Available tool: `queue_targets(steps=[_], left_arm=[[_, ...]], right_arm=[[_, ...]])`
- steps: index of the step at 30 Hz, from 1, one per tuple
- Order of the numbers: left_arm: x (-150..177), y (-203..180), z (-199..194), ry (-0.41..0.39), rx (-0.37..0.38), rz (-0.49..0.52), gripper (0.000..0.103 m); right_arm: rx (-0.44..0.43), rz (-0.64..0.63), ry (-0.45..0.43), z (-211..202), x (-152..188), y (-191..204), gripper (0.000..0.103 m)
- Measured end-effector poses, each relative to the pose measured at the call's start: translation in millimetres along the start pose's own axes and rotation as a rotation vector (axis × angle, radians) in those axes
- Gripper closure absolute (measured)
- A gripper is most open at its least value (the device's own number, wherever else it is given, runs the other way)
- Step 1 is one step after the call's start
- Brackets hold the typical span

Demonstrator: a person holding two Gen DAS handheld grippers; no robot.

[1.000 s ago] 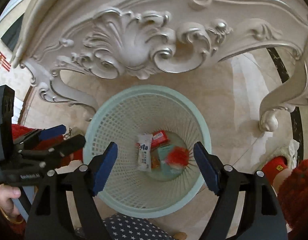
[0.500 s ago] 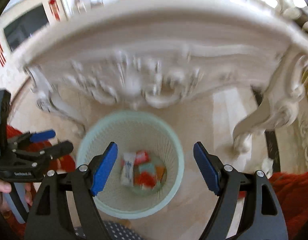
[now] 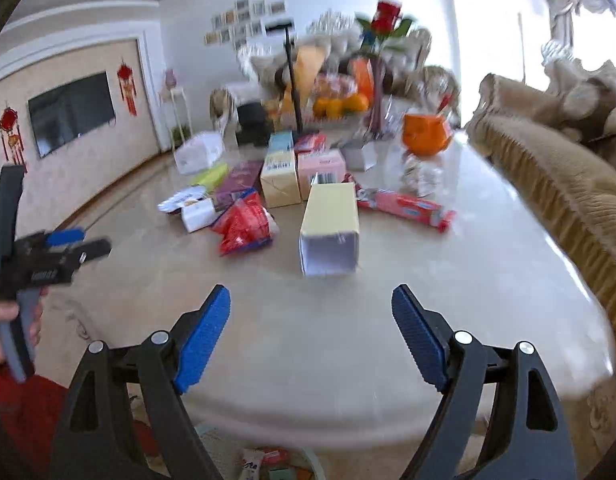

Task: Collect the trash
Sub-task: 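Grasp the white snack packet with the left tool while the right tool grasps the cream box, then drop the snack packet and cream box into the wastebasket with both tools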

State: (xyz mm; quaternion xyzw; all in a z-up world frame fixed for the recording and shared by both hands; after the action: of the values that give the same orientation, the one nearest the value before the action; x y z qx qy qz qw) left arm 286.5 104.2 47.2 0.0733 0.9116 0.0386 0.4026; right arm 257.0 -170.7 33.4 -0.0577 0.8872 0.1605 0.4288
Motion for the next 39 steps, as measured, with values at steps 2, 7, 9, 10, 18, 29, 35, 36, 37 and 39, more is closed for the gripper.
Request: queue_targets(steps=[2,7,9,10,18,29,35,36,37,39], left_arm=[[-23.3,11.1,30.5,0.026,0.041,-0.032,0.007],[-62.4,25.9,84.1,0.055,0.101,-0.06,0.007],[-71.9,24.6,105.1,0.092,0.115,-0.051,0.007],[-71.8,22.5,111.4,0.107,0.119,-0.044,0.007],[-71.7,25.8,144.5,0.169,0.149,-0.065,0.016],[-59.1,40.3,123.6,0.157,0.153,-0.133,0.058],[-55.3,39.3,56.5,0.035,0.19,-0.157,0.058],[-50.6,32.5,32.6,-0.004,0.203,-0.136,0.058],[-45.6,27.3,16.2,-0.027,0.209,-0.121,0.058],[-23.5,8.2,-29.3,-0.08,0.232,-0.077,0.058]], right_arm=[[0.008,0.003,0.029,17.4,-8.7,-1.5,0.024],[0.017,0.021,0.061,49.8,-23.6,-8.8,0.024],[0.025,0.017,0.07,57.3,-26.7,-11.6,0.024],[0.028,0.018,0.077,61.6,-27.6,-13.3,0.024],[0.07,-0.017,0.157,95.0,-32.3,-13.8,0.025],[0.023,0.009,0.194,85.9,-24.1,-10.8,0.059],[-0.05,0.052,0.124,43.9,-31.8,-5.0,0.059],[-0.07,0.052,0.105,28.7,-29.7,-2.4,0.059],[-0.087,0.05,0.09,15.9,-26.7,0.2,0.059],[-0.13,0.052,0.064,-14.9,-11.7,6.1,0.059]])
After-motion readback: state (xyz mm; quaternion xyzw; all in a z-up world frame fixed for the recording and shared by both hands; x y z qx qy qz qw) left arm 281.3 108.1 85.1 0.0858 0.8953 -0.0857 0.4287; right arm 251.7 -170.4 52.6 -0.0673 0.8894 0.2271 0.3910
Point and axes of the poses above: each gripper's, at about its wrist camera, not at the fingertips, and z roughly the way its jaws point, y to its left, x to its underside, the point moved 6 cm from there along z, roughly the way its jaws point, and after that the axes turned 8 degrees about z, right-handed, at the moved point
